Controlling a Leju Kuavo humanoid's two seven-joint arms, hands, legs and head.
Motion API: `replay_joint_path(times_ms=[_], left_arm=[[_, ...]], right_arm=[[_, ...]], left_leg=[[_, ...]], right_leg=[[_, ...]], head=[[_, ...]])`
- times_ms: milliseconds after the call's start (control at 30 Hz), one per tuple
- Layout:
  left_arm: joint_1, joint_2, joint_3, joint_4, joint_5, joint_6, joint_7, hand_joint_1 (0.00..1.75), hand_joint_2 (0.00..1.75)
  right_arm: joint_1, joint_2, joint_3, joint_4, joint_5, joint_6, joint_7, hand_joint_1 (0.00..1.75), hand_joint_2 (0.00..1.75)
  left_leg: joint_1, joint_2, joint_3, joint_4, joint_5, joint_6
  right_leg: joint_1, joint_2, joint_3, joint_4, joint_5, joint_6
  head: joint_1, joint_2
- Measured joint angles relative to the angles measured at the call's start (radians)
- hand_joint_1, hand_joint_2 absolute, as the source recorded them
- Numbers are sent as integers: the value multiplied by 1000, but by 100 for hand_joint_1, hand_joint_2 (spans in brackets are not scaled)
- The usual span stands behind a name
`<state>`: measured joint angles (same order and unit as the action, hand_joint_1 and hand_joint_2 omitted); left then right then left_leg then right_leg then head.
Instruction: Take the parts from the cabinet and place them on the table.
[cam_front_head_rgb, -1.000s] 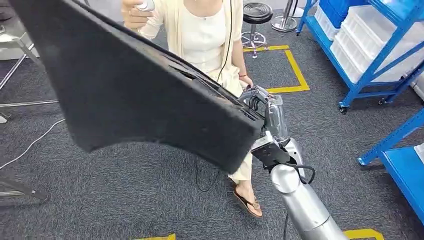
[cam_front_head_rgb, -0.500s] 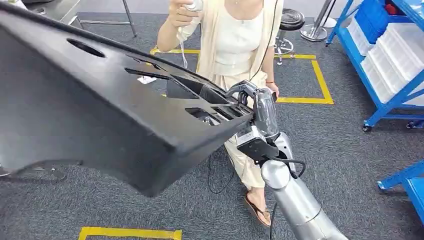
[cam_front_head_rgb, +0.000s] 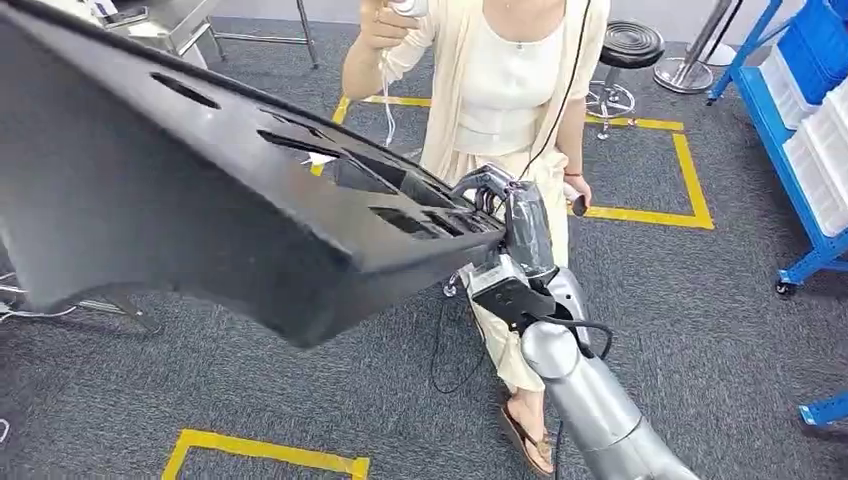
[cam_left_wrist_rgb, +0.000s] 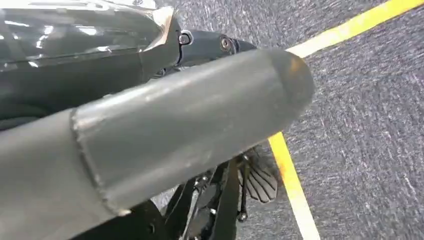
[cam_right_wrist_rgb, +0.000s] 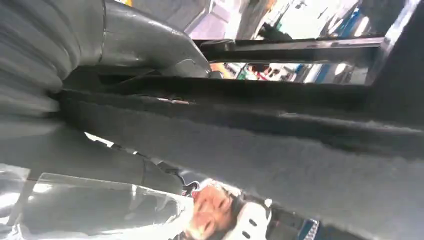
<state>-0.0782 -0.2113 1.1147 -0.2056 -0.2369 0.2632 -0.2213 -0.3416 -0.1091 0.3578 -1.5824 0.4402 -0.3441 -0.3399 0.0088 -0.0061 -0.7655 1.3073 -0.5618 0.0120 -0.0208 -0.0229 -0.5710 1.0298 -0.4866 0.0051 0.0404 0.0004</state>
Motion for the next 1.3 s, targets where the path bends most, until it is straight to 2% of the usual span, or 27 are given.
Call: replay_joint_path(times_ms=[33, 67, 133, 167, 200, 333, 367, 400, 433, 500, 533, 600, 633, 667, 700, 733, 833, 867, 900, 933, 1000, 1033, 1100, 1167, 1200, 1233, 1300], left_arm=[[1, 0, 0, 0, 0, 0, 0, 0, 0], [2, 0, 0, 0, 0, -2, 0, 0, 0], [3, 0, 0, 0, 0, -4, -1, 0, 0], [3, 0, 0, 0, 0, -5, -2, 0, 0], [0, 1, 0, 0, 0, -7, -3, 0, 0], [1, 3, -1, 0, 0, -9, -5, 0, 0], [2, 2, -2, 0, -1, -9, -6, 0, 0], [1, 2, -2, 0, -1, -9, -6, 0, 0], [-1, 3, -2, 0, -1, -7, -6, 0, 0], [-4, 2, -2, 0, 0, -6, -6, 0, 0], [-5, 2, -2, 0, 0, -5, -6, 0, 0], [-4, 1, -2, 0, 0, -3, -6, 0, 0], [-4, 0, -2, 0, 0, -3, -8, 0, 0], [-4, 0, -2, 0, 0, -3, -9, 0, 0], [-4, 2, -2, 0, 0, -5, -11, 0, 0], [-4, 2, -2, 0, 0, -9, -12, 0, 0], [3, 3, -2, 0, 0, -10, -15, 0, 0], [5, 8, -2, 0, 0, -9, -15, 0, 0], [5, 6, -2, 0, 0, -9, -15, 0, 0], [5, 6, -2, 0, 0, -9, -15, 0, 0], [2, 6, -2, 0, 0, -9, -15, 0, 0], [2, 6, -2, 0, 0, -9, -15, 0, 0], [3, 6, -2, 0, 0, -9, -15, 0, 0], [3, 7, -2, 0, -1, -8, -15, 0, 0], [2, 7, -2, 0, -2, -7, -15, 0, 0], [-1, 10, -2, 0, -2, -6, -14, 0, 0], [-2, 9, -2, 0, -3, -2, -14, 0, 0]], right_arm=[[2, 0, 0, 1, -2, 0, 0, 175, 175], [2, -1, 0, 1, -2, 0, 0, 175, 175], [0, -2, 0, 1, -5, -1, -1, 175, 175], [-1, -2, 0, 1, -6, -1, -2, 175, 175], [-1, -2, 0, 1, -7, -1, -3, 175, 175], [-4, -3, 0, 1, -8, -2, -4, 175, 175], [-5, -5, -1, 0, -8, -2, -5, 175, 175], [-7, -5, -1, 1, -8, -2, -8, 175, 175], [-10, -6, -1, 2, -9, -3, -10, 175, 175], [-9, -8, 0, 9, -10, -3, -15, 175, 175], [-10, -8, 0, 14, -10, -3, -16, 175, 175], [-12, -8, 0, 21, -11, -3, -17, 175, 175], [-16, -8, 0, 24, -11, -3, -18, 175, 175], [-21, -8, 0, 26, -11, -3, -18, 175, 175], [-27, -8, 0, 31, -11, -3, -21, 175, 175], [-29, -6, 2, 33, -11, -4, -21, 175, 175], [-37, -5, 2, 41, -3, -13, -31, 175, 175], [-45, -2, 2, 43, -1, -15, -32, 175, 175], [-48, -1, 3, 45, 0, -16, -33, 175, 175], [-51, 0, 3, 45, 1, -19, -35, 175, 175], [-52, 0, 3, 50, 1, -20, -35, 175, 175], [-52, 0, 3, 53, 1, -20, -35, 175, 175], [-53, 0, 4, 58, 2, -20, -35, 175, 175], [-56, 0, 4, 58, 10, -22, -35, 175, 175], [-60, 0, 5, 58, 16, -23, -35, 175, 175], [-64, 0, 5, 58, 19, -25, -35, 175, 175], [-67, 1, 7, 59, 23, -26, -35, 175, 175]], left_leg=[[1, 1, -16, 24, 4, 0], [1, 2, -6, -1, 27, 2], [1, 10, 71, -152, 108, 12], [-3, 33, 118, -236, 140, 21], [-14, 63, 131, -263, 121, 22], [-26, 26, 134, -279, 125, 42], [-10, 15, 155, -301, 139, 46], [-14, 10, 162, -309, 139, 52], [-13, 3, 163, -309, 142, 58], [-13, -20, 162, -308, 142, 58], [-13, -33, 162, -307, 141, 57], [-11, -59, 163, -306, 140, 55], [-8, -72, 163, -302, 138, 51], [-7, -83, 161, -294, 134, 44], [-8, -90, 153, -283, 129, 36], [-14, -100, 148, -274, 123, 30], [-5, -115, 142, -278, 125, 21], [-3, -90, 140, -264, 118, 17], [-9, -39, 128, -235, 99, 11], [-6, -15, 101, -180, 67, 6], [-1, 0, 17, -20, -6, 1], [0, 1, -11, 27, -16, 0], [1, 3, 3, -18, 31, 4], [-2, 19, 89, -182, 113, 18], [-11, 63, 130, -257, 131, 32], [-18, 71, 133, -265, 120, 32], [-23, 50, 128, -267, 119, 36]], right_leg=[[2, -10, 1, 0, -1, -2], [4, -19, 1, 0, -3, -3], [6, -35, 6, 0, -5, -5], [8, -42, 9, 0, -7, -6], [13, -48, 10, -1, -10, -2], [12, -78, 21, -11, -15, 16], [16, -59, 13, 4, -23, 22], [11, -21, 4, 40, -42, 17], [11, -1, -31, 110, -73, 9], [8, 13, -113, 258, -123, 5], [8, 14, -138, 294, -126, 10], [4, 15, -117, 224, -78, 32], [-1, 20, -79, 137, -37, 45], [-9, 42, -41, 50, -1, 57], [-14, 72, -29, 10, 6, 56], [-11, 60, -20, 4, 12, 40], [-3, 42, -18, 5, 13, 18], [-10, 35, -16, 2, 16, 10], [-9, 31, -13, 2, 14, 7], [-7, 23, -12, 2, 12, -2], [-1, 2, -11, 2, 8, -7], [1, -7, -11, 2, 7, -9], [4, -27, -8, 2, 4, -13], [7, -43, 0, 2, -1, -12], [8, -49, 3, 1, -4, -10], [18, -56, 2, 1, -8, -3], [13, -72, 6, -2, -10, 3]], head=[[0, 0], [0, 0], [0, 0], [0, 0], [1, 0], [1, 0], [3, 0], [2, 0], [4, 0], [6, 0], [6, 0], [6, 0], [6, 0], [6, 0], [8, 0], [7, 0], [6, 0], [6, 0], [2, 0], [0, 0], [0, 0], [-1, 0], [-1, 0], [-1, 0], [0, 0], [0, 0], [0, 0]])
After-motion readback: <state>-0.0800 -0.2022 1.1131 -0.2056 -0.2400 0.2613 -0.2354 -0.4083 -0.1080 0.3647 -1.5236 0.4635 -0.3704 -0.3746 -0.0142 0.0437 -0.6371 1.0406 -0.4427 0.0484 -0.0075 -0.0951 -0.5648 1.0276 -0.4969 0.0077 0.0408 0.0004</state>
